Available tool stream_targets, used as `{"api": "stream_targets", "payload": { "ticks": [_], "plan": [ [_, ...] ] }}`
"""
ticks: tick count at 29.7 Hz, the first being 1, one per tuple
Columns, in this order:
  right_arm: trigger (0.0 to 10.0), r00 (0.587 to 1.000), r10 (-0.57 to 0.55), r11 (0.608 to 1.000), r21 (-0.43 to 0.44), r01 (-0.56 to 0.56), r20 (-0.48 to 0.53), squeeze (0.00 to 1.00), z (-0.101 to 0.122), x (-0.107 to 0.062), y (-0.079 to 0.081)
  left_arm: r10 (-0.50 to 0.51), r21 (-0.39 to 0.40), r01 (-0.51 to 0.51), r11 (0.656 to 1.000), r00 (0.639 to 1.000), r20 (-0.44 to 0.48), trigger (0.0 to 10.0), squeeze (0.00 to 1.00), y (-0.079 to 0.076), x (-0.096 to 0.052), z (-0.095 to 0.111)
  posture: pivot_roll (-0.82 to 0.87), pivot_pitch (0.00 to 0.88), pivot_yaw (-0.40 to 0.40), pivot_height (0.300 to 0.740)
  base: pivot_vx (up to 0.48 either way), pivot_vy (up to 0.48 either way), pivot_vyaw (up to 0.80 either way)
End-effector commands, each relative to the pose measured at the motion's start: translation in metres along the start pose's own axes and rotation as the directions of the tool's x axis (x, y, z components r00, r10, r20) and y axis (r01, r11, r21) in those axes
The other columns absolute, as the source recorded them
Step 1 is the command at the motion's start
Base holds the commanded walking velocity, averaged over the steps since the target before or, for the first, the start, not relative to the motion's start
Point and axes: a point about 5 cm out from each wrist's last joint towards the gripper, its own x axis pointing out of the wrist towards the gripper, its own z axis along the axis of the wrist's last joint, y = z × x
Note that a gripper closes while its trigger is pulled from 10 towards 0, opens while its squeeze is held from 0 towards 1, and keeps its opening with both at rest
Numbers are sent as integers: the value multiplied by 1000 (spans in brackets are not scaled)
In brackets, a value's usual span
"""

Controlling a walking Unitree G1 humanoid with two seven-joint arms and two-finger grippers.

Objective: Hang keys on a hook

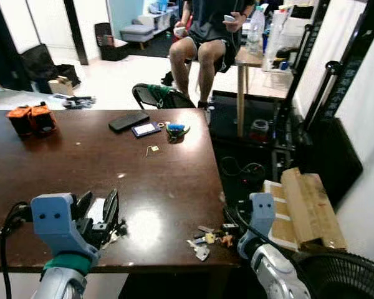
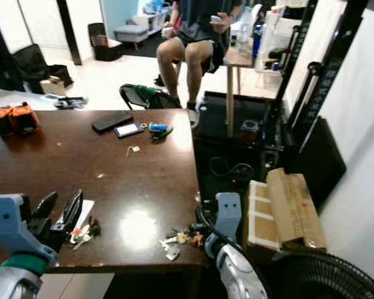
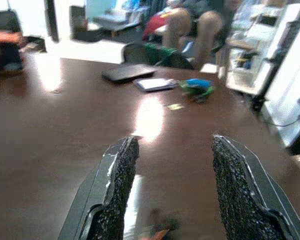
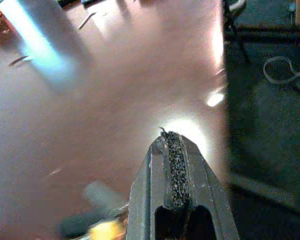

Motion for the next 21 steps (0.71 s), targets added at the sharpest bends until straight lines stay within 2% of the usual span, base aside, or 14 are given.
{"api": "stream_targets", "payload": {
  "ticks": [1, 14, 16, 21],
  "plan": [
    [10000, 1000, 2, 1000, 5, -2, -14, 0, -4, -1, 0, 7, 10, -7, 1000, 1000, 12, 10000, 0, 2, -1, 2, -112, 46, 79, 740, 0, 0, 0],
    [10000, 1000, 6, 1000, 8, -6, -7, 0, -2, 0, 0, 9, -12, -9, 1000, 1000, 26, 10000, 0, 1, -1, 5, -112, 45, 76, 740, 0, 0, 0],
    [10000, 999, 5, 999, 32, -7, 47, 0, 7, 1, -1, -36, -38, 37, 999, 998, 48, 10000, 0, -5, 0, 11, -111, 43, 74, 740, 0, 0, 0],
    [10000, 994, -32, 997, 74, 24, 107, 0, 19, 3, -7, -63, -39, 66, 997, 996, 68, 10000, 0, -10, 2, 17, -110, 39, 74, 740, 0, 0, 0]
  ]
}}
